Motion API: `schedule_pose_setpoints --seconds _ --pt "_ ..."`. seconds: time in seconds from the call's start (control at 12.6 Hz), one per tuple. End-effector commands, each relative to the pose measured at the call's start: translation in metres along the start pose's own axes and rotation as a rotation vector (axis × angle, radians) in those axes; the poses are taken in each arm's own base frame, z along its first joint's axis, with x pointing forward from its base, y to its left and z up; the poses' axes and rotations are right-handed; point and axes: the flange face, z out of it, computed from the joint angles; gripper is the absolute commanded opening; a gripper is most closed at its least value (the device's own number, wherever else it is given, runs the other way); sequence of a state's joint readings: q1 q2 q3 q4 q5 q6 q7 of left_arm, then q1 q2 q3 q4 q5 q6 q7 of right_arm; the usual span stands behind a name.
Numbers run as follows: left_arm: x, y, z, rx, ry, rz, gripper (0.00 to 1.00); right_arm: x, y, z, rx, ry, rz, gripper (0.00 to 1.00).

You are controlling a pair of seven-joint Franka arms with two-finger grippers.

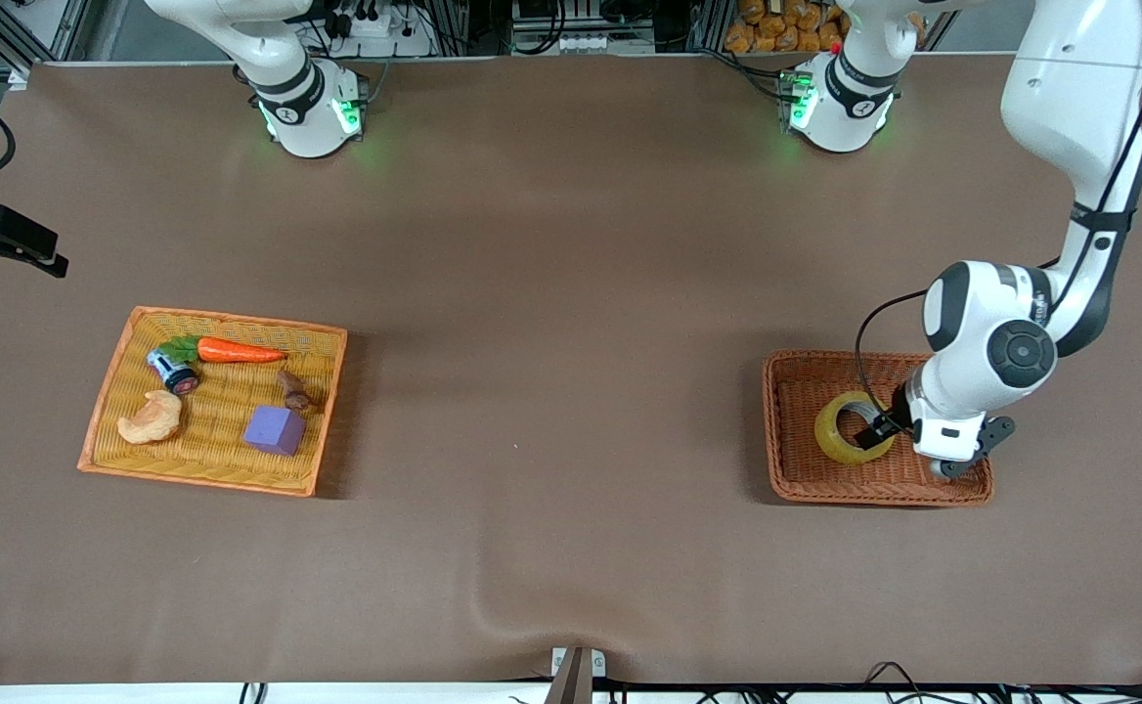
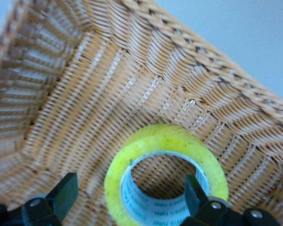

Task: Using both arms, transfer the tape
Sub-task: 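Raise the open left gripper up out of the basket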

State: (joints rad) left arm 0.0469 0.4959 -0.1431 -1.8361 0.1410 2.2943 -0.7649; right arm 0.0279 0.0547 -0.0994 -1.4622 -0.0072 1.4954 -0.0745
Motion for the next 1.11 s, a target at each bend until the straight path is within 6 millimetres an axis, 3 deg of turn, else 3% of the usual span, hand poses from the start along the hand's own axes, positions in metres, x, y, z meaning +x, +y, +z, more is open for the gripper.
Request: schedule_pose_setpoints --seconds 0.0,0.32,0.63,1.03 --pt "0.006 0.001 -0.033 0.046 0.008 0.021 1.0 0.003 0.003 -0.003 0.004 0.002 -0.01 1.0" --pt "-0.002 -0.003 -0.098 0.046 0.037 0.021 1.0 0.002 0.004 -0.003 0.005 0.0 -0.005 1.0" --pt "-0.021 -0.003 -0.141 0.058 0.038 0.085 1.0 0.004 0.003 0.0 0.011 -0.005 -0.006 1.0" --pt "-0.041 -0.019 -0.202 0.068 0.043 0.229 1.0 0.004 0.004 0.001 0.022 -0.009 -0.007 1.0"
